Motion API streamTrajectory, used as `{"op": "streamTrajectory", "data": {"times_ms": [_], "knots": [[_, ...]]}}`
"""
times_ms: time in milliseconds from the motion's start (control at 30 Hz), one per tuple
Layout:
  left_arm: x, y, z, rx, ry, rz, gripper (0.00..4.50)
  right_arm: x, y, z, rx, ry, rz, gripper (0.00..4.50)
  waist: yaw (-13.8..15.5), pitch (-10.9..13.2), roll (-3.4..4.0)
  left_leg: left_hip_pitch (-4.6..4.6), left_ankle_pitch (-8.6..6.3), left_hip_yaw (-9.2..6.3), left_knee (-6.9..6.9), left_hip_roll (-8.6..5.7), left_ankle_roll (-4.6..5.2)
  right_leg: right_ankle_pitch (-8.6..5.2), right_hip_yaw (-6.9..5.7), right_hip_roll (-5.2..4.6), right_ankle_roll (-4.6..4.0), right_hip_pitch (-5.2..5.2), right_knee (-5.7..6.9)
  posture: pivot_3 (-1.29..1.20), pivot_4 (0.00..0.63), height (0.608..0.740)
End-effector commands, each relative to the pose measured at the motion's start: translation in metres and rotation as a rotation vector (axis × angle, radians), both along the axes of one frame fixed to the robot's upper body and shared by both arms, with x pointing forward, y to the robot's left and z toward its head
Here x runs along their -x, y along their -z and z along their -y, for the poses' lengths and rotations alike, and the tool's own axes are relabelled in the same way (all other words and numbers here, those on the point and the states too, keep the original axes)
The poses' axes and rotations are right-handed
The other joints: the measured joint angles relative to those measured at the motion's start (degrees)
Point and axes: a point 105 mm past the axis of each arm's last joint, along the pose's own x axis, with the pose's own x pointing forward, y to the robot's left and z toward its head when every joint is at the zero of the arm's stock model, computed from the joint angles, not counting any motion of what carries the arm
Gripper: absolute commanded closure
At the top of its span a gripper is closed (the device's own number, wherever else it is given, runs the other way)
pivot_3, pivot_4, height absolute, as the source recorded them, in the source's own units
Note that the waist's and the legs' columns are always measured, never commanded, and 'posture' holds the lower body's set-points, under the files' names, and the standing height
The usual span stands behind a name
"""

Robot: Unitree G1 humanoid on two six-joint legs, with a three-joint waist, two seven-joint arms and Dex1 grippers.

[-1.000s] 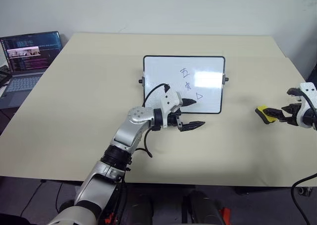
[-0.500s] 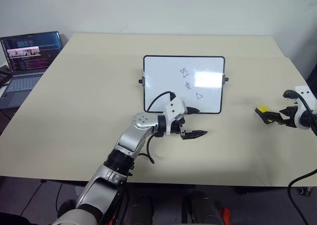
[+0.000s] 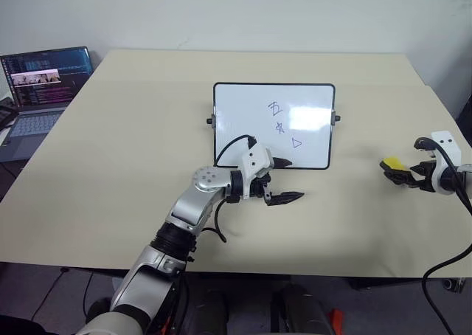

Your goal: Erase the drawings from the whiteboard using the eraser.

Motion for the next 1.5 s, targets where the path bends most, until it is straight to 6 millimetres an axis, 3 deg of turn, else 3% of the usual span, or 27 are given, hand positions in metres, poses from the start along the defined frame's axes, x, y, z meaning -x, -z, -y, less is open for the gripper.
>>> {"op": "streamTrajectory", "data": {"times_ms": [33, 367, 567, 767, 1333, 1433, 1500], "knots": [[0.002, -0.013, 0.001, 0.027, 0.009, 0.046, 0.00, -0.005, -0.015, -0.001, -0.001, -0.011, 0.052, 0.19, -0.01, 0.00, 0.00, 0.00, 0.00, 0.00, 0.00, 0.00, 0.00, 0.00, 0.00, 0.00, 0.00, 0.00, 0.00, 0.00, 0.150, 0.740], [0.002, -0.012, 0.001, 0.026, 0.009, 0.044, 0.00, -0.009, -0.025, 0.002, -0.007, 0.005, 0.099, 0.19, -0.02, 0.00, 0.00, 0.01, 0.00, -0.01, 0.01, 0.00, 0.00, 0.00, 0.00, 0.00, 0.00, 0.00, 0.03, 0.00, 0.150, 0.740], [0.002, -0.013, 0.001, 0.027, 0.006, 0.042, 0.00, -0.010, -0.020, -0.001, -0.013, -0.003, 0.091, 0.19, -0.03, 0.00, 0.00, 0.00, 0.00, -0.01, 0.02, 0.00, 0.00, 0.00, 0.00, 0.00, 0.00, 0.00, 0.03, 0.00, 0.150, 0.740], [0.003, -0.012, -0.001, 0.027, -0.001, 0.042, 0.00, -0.009, -0.020, -0.006, -0.015, -0.031, 0.092, 1.84, -0.04, 0.00, 0.00, 0.00, 0.00, -0.01, 0.03, 0.00, 0.00, 0.00, 0.00, 0.00, 0.00, 0.00, 0.05, 0.00, 0.150, 0.740], [0.001, -0.012, -0.003, 0.024, -0.012, 0.049, 0.00, -0.008, -0.011, -0.009, -0.011, -0.040, 0.060, 1.84, -0.03, 0.00, 0.00, 0.01, 0.00, -0.01, 0.07, 0.00, 0.00, 0.00, -0.01, 0.00, 0.00, 0.01, 0.08, 0.00, 0.150, 0.740], [0.001, -0.012, -0.004, 0.024, -0.015, 0.048, 0.00, -0.009, -0.010, -0.009, -0.010, -0.038, 0.057, 2.43, -0.03, 0.00, 0.00, 0.00, 0.00, -0.01, 0.08, 0.00, 0.00, 0.00, 0.00, 0.00, 0.00, 0.01, 0.08, 0.00, 0.150, 0.740], [0.001, -0.011, -0.005, 0.023, -0.015, 0.048, 0.00, -0.009, -0.010, -0.009, -0.010, -0.036, 0.058, 3.07, -0.03, 0.00, 0.01, 0.01, 0.00, -0.01, 0.08, 0.00, 0.00, 0.00, -0.01, 0.00, 0.00, 0.01, 0.09, 0.00, 0.150, 0.740]]}}
